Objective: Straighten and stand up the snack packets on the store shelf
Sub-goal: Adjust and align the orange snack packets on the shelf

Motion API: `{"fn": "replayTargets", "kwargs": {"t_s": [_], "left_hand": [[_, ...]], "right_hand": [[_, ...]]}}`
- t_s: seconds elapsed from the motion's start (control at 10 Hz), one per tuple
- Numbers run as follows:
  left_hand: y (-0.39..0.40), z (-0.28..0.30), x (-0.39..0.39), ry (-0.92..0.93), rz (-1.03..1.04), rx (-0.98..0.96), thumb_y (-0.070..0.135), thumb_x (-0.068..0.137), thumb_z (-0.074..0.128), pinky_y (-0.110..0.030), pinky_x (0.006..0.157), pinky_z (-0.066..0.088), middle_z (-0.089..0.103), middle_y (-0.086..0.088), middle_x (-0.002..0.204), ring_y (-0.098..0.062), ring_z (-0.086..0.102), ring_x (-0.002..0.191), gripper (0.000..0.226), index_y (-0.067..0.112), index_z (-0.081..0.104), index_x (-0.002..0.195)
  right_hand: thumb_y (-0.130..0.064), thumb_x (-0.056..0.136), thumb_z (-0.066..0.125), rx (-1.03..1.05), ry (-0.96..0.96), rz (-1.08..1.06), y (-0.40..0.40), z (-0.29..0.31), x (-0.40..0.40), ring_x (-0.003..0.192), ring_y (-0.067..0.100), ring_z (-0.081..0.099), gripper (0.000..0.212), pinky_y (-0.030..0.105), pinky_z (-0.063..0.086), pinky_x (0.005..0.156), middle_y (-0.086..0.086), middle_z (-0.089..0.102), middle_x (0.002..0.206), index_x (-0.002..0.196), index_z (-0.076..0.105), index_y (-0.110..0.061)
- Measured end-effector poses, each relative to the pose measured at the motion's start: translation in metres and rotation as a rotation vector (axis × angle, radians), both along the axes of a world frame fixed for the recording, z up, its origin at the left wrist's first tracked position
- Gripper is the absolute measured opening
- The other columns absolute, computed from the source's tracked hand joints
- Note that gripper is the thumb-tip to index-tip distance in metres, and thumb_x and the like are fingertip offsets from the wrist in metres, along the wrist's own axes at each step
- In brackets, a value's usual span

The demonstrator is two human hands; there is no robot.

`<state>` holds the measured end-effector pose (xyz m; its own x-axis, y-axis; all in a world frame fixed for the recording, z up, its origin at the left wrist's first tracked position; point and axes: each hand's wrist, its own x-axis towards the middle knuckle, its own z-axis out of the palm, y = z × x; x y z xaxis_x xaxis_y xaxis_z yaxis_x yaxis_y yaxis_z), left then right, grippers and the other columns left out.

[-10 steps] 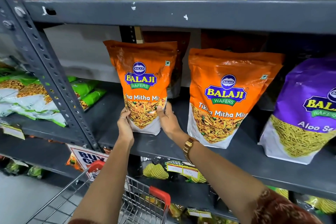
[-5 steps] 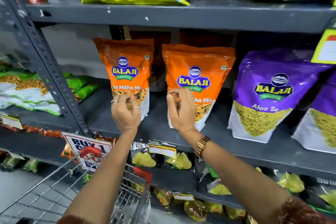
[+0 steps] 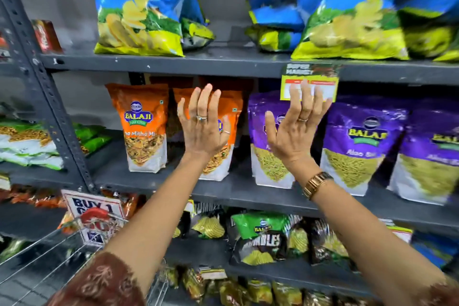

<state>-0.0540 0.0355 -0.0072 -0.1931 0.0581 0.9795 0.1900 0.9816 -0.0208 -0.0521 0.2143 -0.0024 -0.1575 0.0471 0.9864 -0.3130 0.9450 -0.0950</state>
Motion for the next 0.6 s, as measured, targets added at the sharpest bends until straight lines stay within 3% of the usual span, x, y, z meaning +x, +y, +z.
{"fn": "replayTargets", "kwargs": {"t_s": [0.2, 0.4, 0.6], "left_hand": [[0.046, 0.038, 0.028, -0.101, 0.065, -0.058, 0.04, 0.065, 0.059, -0.066, 0.097, 0.033, 0.054, -0.019, 0.132, -0.028, 0.026, 0.127, 0.078, 0.006, 0.032, 0.13], [0.069, 0.055, 0.038, -0.265, 0.07, -0.169, 0.054, 0.061, 0.062, -0.067, 0.102, 0.024, 0.039, -0.022, 0.144, -0.038, 0.028, 0.136, 0.1, 0.002, 0.02, 0.137], [0.083, 0.061, 0.043, -0.406, 0.062, -0.135, 0.07, 0.055, 0.061, -0.061, 0.107, 0.001, 0.016, -0.024, 0.153, -0.04, 0.012, 0.141, 0.126, 0.002, 0.0, 0.142]], "right_hand": [[-0.038, 0.08, 0.057, 0.044, -0.202, -0.139, 0.056, 0.025, 0.025, 0.133, 0.048, 0.027, 0.078, 0.065, 0.014, 0.106, 0.032, 0.034, 0.143, 0.138, 0.022, 0.001], [-0.046, 0.085, 0.048, 0.105, -0.289, -0.177, 0.085, 0.039, 0.039, 0.138, 0.041, 0.022, 0.081, 0.061, 0.006, 0.109, 0.027, 0.025, 0.149, 0.142, 0.016, 0.001], [-0.05, 0.087, 0.038, 0.093, -0.364, -0.14, 0.091, 0.05, 0.05, 0.144, 0.032, 0.005, 0.082, 0.055, -0.002, 0.114, 0.018, 0.008, 0.156, 0.145, 0.0, -0.007]]}}
